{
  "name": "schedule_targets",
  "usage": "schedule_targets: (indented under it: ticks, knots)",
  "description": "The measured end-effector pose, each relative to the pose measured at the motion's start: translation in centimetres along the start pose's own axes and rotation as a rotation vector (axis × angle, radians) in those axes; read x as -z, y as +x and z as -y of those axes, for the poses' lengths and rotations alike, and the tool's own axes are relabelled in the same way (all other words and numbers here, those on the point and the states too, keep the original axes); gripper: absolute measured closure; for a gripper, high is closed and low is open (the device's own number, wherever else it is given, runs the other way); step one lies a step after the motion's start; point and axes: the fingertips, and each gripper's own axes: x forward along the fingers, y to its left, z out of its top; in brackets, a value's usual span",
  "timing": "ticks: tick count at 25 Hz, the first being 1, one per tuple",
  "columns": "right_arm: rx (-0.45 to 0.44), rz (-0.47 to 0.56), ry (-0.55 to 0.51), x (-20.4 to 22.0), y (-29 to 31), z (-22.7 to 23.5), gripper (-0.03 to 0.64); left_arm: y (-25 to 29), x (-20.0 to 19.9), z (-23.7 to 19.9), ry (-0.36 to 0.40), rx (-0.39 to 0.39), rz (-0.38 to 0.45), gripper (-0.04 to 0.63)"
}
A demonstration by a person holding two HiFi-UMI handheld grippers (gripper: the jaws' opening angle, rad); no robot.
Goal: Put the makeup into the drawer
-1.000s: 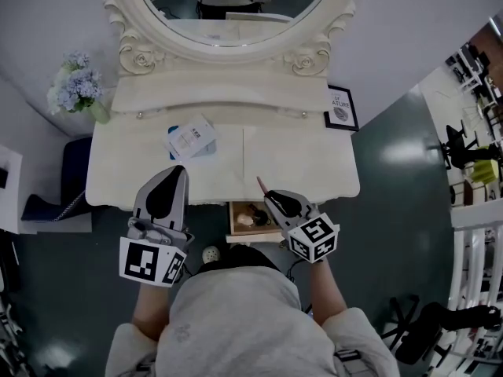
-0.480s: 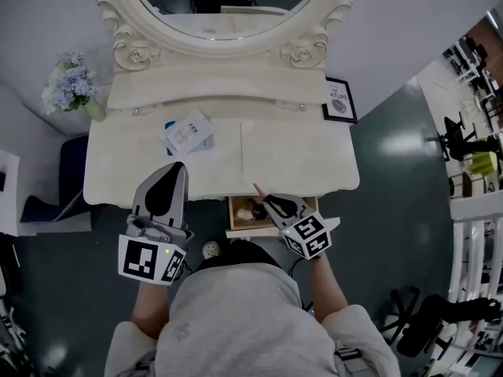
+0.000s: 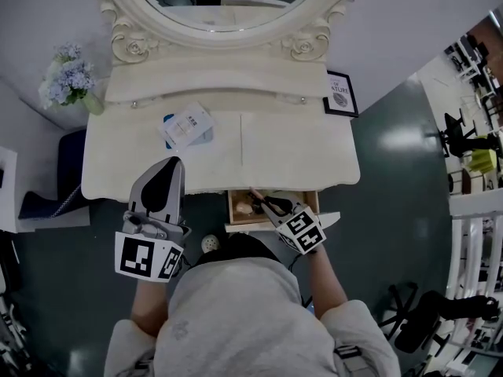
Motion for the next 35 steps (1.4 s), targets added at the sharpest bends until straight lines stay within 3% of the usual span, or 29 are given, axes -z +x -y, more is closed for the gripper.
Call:
schedule_targets:
  ticks: [18,35]
  knots:
    - [-0.048,-0.278,-0.082,6.0,3.6,0.3,0.557,0.2,-0.1,0.0,0.004,-0.008,0.000,0.582]
    - [0.034,-0.487,-0.087,10.3,6.4,2.9,0.557,0.1,0.1,-0.2,0.014,-0.026,-0.017,0.583]
